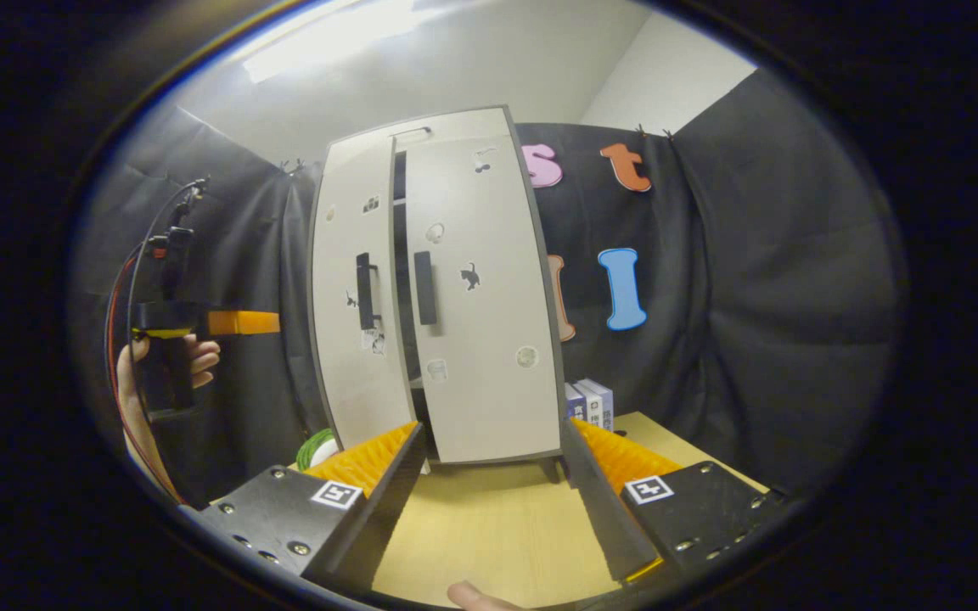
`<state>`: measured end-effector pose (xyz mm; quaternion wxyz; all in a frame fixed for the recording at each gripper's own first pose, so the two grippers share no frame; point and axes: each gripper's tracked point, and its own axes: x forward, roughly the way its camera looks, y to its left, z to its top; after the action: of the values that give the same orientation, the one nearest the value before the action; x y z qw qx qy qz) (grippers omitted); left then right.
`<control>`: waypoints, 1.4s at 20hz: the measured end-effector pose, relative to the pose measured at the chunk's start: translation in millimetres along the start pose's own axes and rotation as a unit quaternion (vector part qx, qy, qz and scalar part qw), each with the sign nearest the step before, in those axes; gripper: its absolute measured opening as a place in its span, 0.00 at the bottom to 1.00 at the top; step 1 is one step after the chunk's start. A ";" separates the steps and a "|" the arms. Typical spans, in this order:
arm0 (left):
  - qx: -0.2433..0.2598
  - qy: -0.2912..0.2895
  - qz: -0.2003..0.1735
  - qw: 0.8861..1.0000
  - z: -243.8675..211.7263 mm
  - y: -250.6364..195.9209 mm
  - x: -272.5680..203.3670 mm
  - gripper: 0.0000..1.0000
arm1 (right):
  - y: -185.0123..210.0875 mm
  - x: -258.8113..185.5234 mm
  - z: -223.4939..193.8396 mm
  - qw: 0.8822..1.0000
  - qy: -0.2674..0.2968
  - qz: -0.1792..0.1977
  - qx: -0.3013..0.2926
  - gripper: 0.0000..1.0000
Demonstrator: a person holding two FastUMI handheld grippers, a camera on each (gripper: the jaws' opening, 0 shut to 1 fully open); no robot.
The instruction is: Grab one shoe with the right hand and put it into the shoe cabinet, grab the other shoe with the left hand and put it into the shoe cabinet; then close the right door with the right hand and the left door with the left hand.
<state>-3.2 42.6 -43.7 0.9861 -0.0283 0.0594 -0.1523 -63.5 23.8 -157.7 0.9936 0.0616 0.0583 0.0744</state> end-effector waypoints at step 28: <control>0.008 -0.039 0.075 0.996 -9.8 -32.9 -101.9 0.96 | 46.1 5.7 79.6 0.998 -0.025 0.040 -0.040 0.97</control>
<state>-110.6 41.9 -39.9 0.9965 -0.0217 0.0214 -0.0774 -54.5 60.8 -73.8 0.9926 0.0257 0.0274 0.1152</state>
